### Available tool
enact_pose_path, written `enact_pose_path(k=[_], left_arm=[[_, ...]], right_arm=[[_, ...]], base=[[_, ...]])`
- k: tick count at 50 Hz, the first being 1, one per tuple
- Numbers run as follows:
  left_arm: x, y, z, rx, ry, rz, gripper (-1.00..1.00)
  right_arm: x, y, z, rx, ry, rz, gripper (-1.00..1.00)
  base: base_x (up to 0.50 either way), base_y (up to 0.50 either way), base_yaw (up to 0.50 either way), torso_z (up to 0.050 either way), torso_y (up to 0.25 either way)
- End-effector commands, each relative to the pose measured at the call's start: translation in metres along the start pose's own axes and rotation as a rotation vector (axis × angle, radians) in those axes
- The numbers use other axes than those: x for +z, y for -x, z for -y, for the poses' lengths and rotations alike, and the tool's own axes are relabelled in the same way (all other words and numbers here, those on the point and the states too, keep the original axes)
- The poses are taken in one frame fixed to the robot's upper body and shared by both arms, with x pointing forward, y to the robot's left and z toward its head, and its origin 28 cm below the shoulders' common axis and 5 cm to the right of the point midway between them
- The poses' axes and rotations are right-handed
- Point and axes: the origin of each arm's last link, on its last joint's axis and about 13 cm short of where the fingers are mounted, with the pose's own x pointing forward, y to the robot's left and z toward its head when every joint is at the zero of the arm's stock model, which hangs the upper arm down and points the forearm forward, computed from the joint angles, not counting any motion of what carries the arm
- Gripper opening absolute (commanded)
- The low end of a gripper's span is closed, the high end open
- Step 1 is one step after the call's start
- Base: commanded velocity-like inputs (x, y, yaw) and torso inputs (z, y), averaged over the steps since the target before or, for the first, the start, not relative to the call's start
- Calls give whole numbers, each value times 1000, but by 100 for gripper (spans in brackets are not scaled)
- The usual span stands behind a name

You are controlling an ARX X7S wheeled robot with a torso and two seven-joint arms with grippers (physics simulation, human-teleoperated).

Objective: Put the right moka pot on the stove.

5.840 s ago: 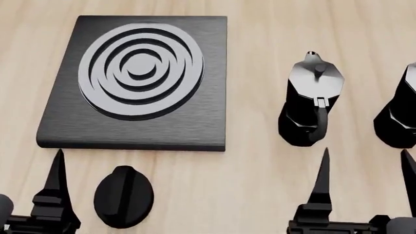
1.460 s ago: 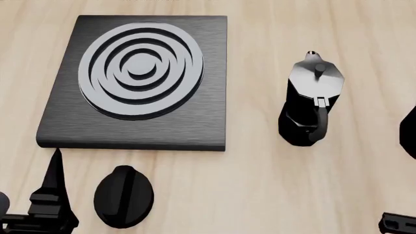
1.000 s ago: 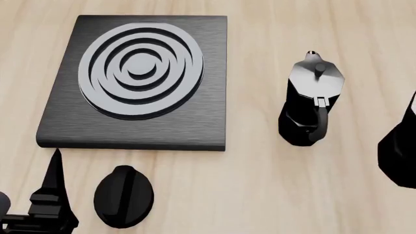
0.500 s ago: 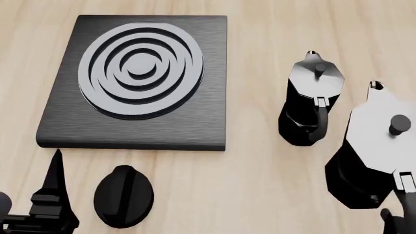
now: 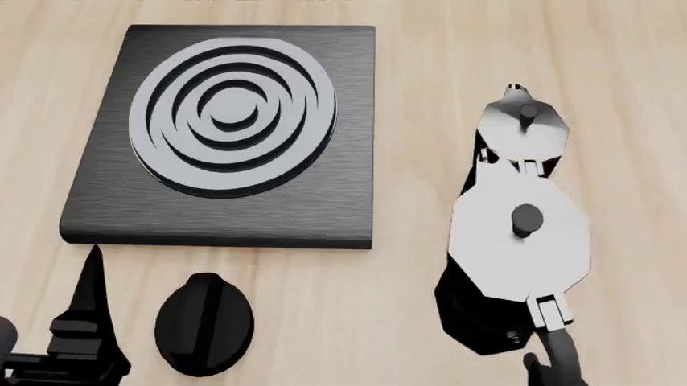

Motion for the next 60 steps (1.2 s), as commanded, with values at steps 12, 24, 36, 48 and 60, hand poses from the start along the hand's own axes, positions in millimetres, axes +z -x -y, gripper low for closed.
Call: enact_pose_path(k=[12,24,36,48,60], left_arm=[[1,0,0,-2,8,5,100],[1,0,0,-3,10,9,100],[1,0,0,-4,13,12,100],[2,1,0,-7,14,17,100],[1,1,0,-9,11,16,100]], right_arm=[[6,-24,-22,138,0,51,-100],[26,-49,-27,185,-2,61,-100],[33,-74,-34,229,6,64,-100],[37,-99,-40,246,17,65,-100],[34,-120,-46,262,40,43,-100]], base=[[0,0,0,0,1],[0,0,0,0,1],[0,0,0,0,1],[0,0,0,1,1],[0,0,0,0,1]])
